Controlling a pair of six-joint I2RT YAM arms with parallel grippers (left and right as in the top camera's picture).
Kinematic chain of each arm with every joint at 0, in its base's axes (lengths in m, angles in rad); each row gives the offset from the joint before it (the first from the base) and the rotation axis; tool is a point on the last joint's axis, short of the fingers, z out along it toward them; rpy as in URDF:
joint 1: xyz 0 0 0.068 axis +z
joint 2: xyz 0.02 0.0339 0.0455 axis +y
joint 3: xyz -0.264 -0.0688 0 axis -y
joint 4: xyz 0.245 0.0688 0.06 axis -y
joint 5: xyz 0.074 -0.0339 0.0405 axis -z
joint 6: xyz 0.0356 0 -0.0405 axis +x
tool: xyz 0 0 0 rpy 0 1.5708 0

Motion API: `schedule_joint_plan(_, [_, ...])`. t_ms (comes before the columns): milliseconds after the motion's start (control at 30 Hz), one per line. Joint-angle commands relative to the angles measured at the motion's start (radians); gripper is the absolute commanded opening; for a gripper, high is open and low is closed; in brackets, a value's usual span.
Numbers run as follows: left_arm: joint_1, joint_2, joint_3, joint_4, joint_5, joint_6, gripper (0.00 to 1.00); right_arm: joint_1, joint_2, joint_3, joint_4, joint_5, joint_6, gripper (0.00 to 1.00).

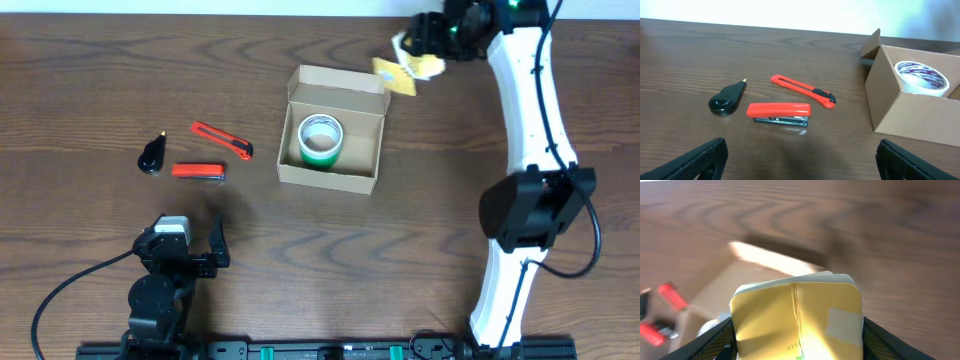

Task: Pack container
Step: 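Lift the yellow sticky notes with the right gripper and lower into the box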

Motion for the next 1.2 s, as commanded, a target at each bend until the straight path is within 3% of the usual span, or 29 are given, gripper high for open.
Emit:
schedule_joint_plan(0, [0.005, -0.006, -0.026, -0.003, -0.006, 0.021, 0.95, 0.076, -0.069, 0.03, -0.003, -0.055, -0.031, 0.71])
schedule_joint_plan(167, [0.005, -0.006, -0.026, -0.002, -0.006, 0.021, 0.95, 0.19, -0.062, 0.028, -0.003, -0.005, -0.052, 0.72])
schedule_joint_plan(400, [0.005, -0.006, -0.026, -0.003, -0.006, 0.021, 0.95, 0.337, -0.061, 0.027, -0.009, 0.346, -0.052, 0.73])
schedule_joint_plan(733, [0.005, -0.006, -0.026, -0.003, -0.006, 0.021, 0.95, 0.393, -0.061, -0.083, 0.074, 0.535, -0.039, 0.7])
schedule_joint_plan(1000, [0.005, -0.006, -0.026, -0.003, -0.006, 0.021, 0.95, 0.405, -0.061, -0.104, 0.1, 0.539, -0.025, 0.68])
schedule_joint_plan(1167, [0.005, -0.006, -0.026, -0.003, -0.006, 0.021, 0.95, 0.443, -0.061, -0.208, 0.138, 0.513, -0.025, 0.69])
